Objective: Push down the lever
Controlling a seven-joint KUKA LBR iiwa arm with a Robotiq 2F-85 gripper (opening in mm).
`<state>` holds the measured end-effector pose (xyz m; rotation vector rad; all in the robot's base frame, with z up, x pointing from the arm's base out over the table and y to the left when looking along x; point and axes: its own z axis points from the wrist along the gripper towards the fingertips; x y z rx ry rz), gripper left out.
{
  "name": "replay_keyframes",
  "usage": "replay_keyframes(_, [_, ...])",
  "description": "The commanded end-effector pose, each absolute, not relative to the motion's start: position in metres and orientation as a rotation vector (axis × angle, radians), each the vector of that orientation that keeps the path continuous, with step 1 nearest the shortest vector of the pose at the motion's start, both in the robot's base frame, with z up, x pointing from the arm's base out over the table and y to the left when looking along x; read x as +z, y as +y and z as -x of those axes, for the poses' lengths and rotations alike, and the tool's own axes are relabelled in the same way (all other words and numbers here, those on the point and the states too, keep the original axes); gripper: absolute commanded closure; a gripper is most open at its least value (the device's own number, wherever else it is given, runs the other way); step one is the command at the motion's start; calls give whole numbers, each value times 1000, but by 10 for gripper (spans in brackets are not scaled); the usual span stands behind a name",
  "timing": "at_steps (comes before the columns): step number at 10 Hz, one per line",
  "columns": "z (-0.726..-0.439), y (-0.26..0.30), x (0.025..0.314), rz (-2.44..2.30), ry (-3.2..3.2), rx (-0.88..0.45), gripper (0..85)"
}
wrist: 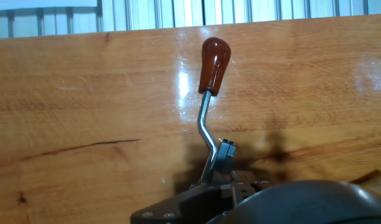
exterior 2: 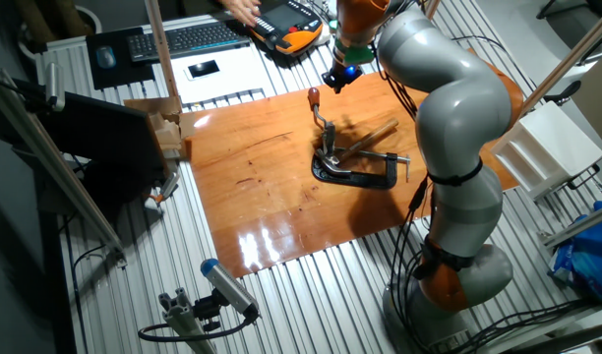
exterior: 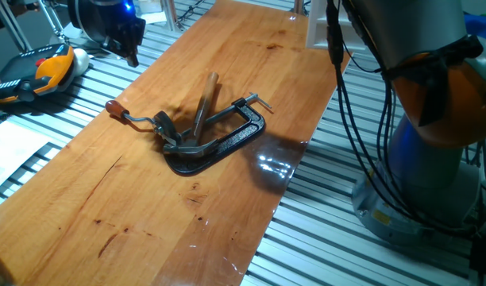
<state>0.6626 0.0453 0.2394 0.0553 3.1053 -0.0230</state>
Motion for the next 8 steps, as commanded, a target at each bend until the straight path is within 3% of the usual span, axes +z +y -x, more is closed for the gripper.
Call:
replay_keyframes(1, [-663, 45, 240, -61, 3105, -30, 850])
replay_keyframes(8, [-660, 46, 239, -80, 3109, -30, 850])
